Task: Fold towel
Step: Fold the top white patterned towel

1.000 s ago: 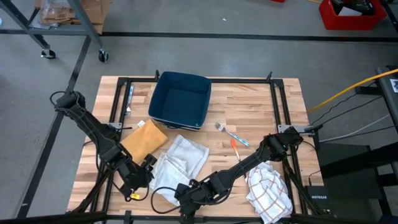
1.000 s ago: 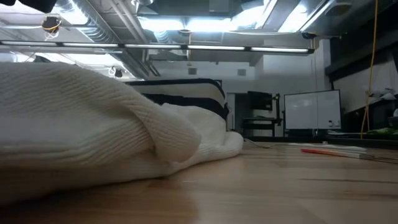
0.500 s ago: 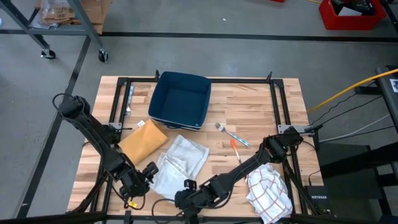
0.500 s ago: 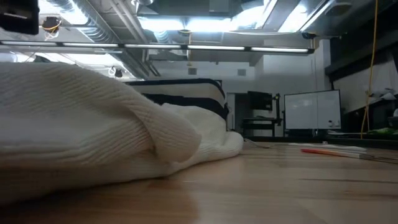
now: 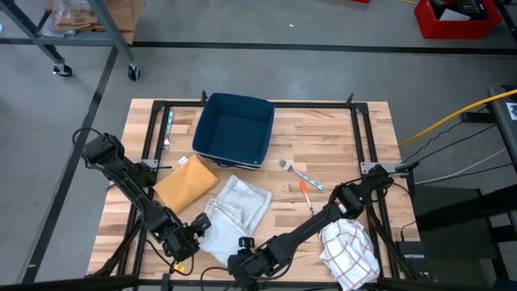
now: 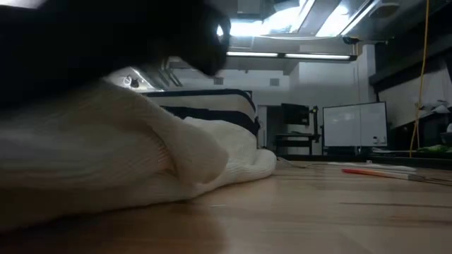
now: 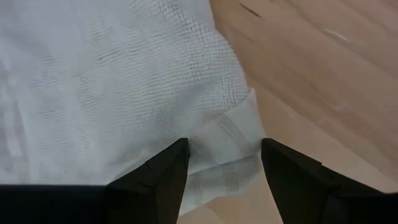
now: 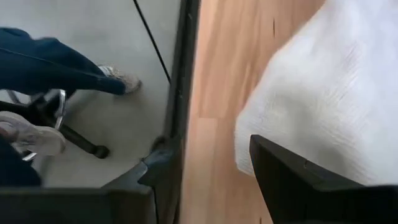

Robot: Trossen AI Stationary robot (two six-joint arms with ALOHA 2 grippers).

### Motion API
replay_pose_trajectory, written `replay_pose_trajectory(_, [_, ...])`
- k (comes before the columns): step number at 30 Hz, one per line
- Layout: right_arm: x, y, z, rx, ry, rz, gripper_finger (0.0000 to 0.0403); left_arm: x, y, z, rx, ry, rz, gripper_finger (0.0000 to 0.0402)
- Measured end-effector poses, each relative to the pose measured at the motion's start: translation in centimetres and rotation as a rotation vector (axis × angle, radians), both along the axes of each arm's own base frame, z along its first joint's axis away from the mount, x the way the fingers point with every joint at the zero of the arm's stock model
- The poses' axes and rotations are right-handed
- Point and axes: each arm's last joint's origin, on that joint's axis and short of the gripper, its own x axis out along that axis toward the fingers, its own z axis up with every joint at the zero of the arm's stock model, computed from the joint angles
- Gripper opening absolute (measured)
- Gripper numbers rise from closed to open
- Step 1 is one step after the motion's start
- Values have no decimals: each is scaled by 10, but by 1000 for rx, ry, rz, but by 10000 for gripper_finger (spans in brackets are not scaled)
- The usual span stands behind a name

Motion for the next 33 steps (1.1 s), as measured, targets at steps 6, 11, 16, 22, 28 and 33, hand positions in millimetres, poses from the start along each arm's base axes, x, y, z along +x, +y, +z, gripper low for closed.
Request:
replay_pose_trajectory(6, [2,-3,-14,-77,-8,-52,188,3,-3,-8,7,1,1,196])
replay_pose_trajectory(11, [5,-7,-29,-122,10,-87,188,6,-7,-15,2,-3,6,196])
replay_pose_trajectory(16, [6,-6,-39,-93,32,-137,188,8,-9,-21,-12,5,55,185])
replay_pose_trajectory(22, [7,-6,-41,-56,46,-195,146,8,-9,-21,-24,7,87,135])
replay_pose_trajectory(28, [8,-4,-40,50,81,-245,24,6,-12,-20,-49,12,130,58])
replay_pose_trajectory(33, [8,8,-31,159,85,-179,26,1,-26,-11,-101,31,141,11])
